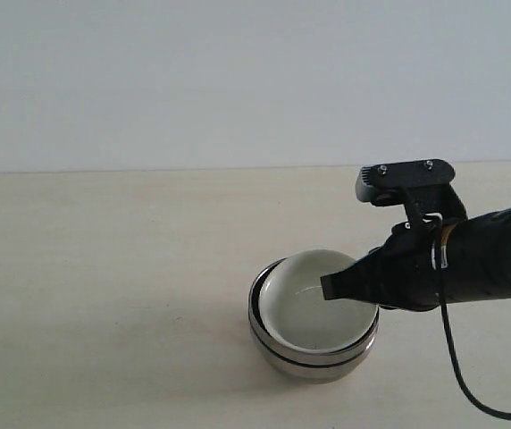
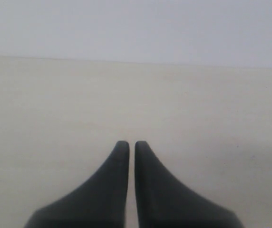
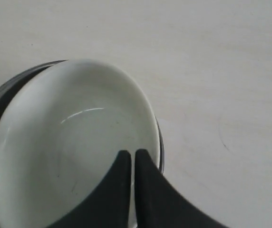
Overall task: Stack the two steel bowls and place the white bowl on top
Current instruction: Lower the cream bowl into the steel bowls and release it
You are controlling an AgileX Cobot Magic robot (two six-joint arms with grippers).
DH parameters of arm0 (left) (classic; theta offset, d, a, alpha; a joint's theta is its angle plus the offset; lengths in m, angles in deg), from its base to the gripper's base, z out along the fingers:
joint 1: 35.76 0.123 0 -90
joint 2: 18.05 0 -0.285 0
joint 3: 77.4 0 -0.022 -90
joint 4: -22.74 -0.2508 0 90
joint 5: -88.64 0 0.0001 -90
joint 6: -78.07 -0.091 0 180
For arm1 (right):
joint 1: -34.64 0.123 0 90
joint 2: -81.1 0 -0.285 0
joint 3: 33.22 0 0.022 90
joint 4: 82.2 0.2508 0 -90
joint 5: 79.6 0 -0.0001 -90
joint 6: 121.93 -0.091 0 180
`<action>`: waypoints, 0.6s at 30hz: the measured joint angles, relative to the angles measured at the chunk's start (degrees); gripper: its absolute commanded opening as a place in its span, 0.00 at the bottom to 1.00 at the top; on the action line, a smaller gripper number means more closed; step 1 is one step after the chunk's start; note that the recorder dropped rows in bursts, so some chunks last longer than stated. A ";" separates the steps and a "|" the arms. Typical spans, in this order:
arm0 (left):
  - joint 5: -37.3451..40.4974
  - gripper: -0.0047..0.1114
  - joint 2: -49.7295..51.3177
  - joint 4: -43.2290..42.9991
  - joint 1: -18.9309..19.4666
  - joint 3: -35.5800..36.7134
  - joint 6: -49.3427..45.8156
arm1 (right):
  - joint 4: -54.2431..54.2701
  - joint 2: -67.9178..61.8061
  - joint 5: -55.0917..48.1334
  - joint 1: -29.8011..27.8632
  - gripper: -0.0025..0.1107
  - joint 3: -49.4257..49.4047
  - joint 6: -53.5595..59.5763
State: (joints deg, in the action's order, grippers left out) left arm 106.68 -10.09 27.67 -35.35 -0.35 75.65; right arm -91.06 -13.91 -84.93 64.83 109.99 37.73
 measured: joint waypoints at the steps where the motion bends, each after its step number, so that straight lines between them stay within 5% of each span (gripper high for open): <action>1: 0.00 0.07 0.00 0.00 0.00 0.00 0.00 | 0.00 -0.58 0.29 0.00 0.02 0.00 0.00; 18: 0.00 0.07 0.00 0.00 0.00 0.00 0.00 | 0.00 -0.96 9.81 0.00 0.02 0.00 2.49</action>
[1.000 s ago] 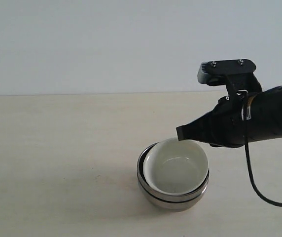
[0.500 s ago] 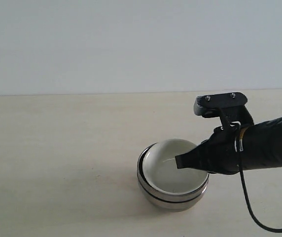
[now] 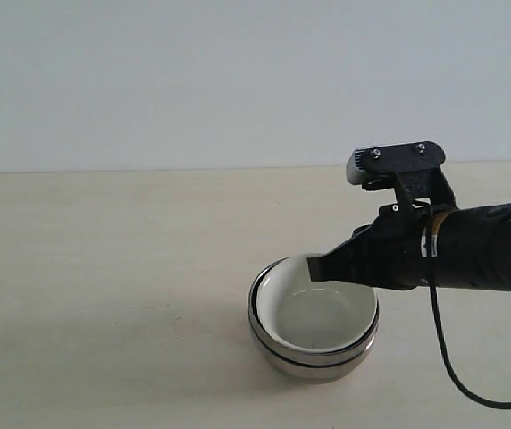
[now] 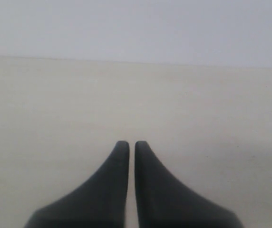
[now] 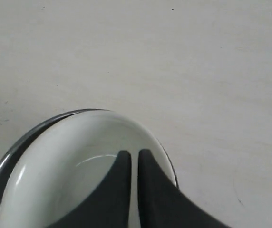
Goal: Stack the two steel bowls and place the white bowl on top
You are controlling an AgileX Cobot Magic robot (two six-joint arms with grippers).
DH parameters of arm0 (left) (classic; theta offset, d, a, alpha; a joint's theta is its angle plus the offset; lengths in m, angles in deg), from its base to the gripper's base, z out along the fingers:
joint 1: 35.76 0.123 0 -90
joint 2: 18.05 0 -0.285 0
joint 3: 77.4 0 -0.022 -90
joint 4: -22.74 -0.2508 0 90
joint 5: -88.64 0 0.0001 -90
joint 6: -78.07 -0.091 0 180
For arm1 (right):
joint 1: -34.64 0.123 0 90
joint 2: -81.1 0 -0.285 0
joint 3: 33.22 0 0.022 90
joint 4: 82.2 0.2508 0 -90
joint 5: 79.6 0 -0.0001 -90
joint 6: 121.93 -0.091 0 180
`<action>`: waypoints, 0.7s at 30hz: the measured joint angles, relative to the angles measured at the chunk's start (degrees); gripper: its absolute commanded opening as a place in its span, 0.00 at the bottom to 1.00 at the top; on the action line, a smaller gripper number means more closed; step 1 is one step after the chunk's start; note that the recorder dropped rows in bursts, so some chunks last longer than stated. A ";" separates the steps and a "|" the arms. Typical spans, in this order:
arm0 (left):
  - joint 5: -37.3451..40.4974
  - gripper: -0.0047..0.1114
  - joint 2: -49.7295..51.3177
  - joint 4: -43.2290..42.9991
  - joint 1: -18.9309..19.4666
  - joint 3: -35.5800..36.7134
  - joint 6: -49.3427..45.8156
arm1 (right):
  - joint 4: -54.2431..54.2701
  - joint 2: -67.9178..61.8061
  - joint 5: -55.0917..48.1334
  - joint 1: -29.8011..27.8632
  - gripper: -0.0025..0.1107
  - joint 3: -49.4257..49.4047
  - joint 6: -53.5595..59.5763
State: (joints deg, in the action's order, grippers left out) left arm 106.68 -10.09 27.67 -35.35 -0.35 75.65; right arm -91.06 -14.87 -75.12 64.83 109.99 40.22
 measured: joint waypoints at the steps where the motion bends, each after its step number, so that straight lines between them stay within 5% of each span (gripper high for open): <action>1: 0.00 0.07 0.00 0.00 0.00 0.00 0.00 | 0.00 -0.12 0.00 0.00 0.02 0.00 0.98; 21: 0.00 0.07 0.00 0.00 0.00 0.00 0.00 | 0.00 -9.68 6.17 -0.05 0.02 -0.12 2.17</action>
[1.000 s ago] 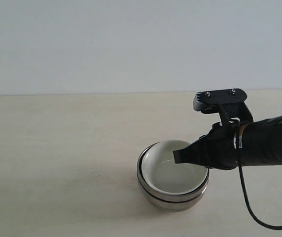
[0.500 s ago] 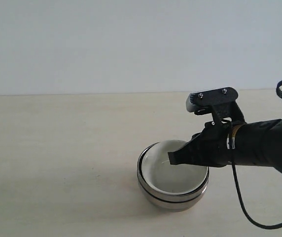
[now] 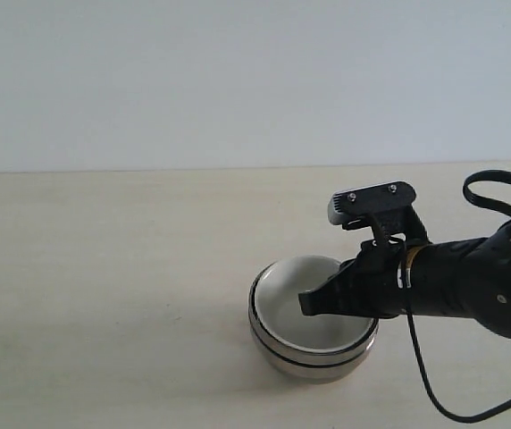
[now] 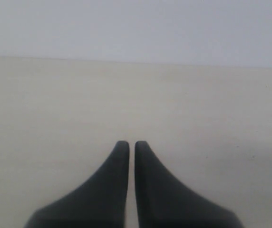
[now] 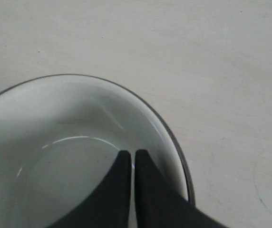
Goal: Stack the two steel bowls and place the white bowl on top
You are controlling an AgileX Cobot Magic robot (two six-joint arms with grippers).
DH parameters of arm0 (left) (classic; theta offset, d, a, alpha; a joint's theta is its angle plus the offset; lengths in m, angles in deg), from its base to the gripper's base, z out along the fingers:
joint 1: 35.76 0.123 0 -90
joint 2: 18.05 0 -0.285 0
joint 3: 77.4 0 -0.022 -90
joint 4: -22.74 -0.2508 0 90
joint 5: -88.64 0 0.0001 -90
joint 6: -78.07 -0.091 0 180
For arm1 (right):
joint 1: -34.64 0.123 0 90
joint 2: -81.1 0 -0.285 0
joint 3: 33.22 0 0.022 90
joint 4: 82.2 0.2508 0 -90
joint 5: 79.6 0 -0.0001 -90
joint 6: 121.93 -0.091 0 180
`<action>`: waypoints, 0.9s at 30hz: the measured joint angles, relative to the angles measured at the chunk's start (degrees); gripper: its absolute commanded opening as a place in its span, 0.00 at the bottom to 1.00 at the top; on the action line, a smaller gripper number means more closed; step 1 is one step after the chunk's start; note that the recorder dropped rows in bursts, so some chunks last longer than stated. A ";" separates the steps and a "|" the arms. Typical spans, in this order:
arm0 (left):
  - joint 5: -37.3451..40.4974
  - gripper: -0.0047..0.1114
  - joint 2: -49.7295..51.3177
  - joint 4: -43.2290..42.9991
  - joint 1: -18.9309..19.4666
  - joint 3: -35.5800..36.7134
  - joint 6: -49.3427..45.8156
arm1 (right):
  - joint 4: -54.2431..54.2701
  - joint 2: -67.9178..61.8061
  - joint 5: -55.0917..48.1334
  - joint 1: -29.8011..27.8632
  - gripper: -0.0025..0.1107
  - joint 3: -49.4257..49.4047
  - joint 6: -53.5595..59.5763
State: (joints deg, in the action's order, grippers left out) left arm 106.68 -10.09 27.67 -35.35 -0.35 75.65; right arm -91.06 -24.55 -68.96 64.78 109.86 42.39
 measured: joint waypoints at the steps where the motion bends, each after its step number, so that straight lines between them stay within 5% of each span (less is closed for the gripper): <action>1: 0.00 0.07 0.00 0.00 0.00 0.00 0.00 | 0.00 0.00 0.10 0.00 0.02 0.00 -0.11; 19: 0.00 0.07 0.00 0.00 0.00 0.00 0.00 | 0.00 12.36 0.39 0.00 0.02 0.00 -0.22; 27: 0.00 0.07 0.00 0.00 0.00 0.00 0.00 | 0.00 24.34 -8.31 0.00 0.02 0.00 -0.22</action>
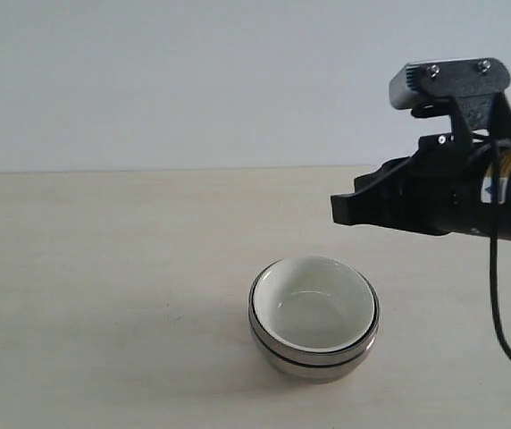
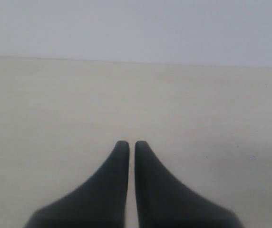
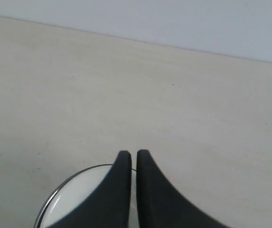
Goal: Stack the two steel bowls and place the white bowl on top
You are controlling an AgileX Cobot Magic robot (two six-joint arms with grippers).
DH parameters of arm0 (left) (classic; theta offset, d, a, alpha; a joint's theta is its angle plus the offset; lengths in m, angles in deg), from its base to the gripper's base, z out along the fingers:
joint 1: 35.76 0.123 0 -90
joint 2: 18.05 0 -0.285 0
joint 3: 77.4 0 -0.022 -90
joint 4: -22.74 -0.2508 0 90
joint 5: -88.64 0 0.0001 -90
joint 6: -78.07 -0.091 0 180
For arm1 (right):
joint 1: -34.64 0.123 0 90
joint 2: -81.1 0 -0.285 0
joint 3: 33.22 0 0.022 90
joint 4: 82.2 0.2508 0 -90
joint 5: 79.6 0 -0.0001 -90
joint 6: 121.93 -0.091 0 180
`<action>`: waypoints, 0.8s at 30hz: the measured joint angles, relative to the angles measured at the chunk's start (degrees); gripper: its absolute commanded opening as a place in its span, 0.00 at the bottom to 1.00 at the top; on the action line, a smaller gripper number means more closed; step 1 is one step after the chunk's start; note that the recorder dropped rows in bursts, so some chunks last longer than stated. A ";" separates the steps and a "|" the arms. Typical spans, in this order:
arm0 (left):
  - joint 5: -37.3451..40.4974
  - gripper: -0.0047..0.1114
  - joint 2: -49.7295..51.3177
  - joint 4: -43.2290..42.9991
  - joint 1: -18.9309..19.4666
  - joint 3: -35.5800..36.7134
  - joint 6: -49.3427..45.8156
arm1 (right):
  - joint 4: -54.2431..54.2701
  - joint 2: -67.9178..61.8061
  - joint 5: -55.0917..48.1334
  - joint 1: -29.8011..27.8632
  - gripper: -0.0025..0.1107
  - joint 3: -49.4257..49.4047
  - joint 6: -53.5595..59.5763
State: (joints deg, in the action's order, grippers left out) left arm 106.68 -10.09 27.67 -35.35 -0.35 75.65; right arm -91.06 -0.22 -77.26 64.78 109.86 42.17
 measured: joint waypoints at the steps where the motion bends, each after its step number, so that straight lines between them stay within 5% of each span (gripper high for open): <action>1: 0.00 0.07 0.00 0.00 0.00 0.00 0.00 | 0.00 2.40 -1.87 0.00 0.02 -0.08 0.00; 24: 0.00 0.07 0.00 0.00 0.00 0.00 0.00 | 0.00 56.03 -30.39 0.00 0.02 -0.08 -0.65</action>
State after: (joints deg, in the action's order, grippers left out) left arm 106.68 -10.09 27.67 -35.35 -0.35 75.65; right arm -91.06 55.81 -107.65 64.78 109.78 41.52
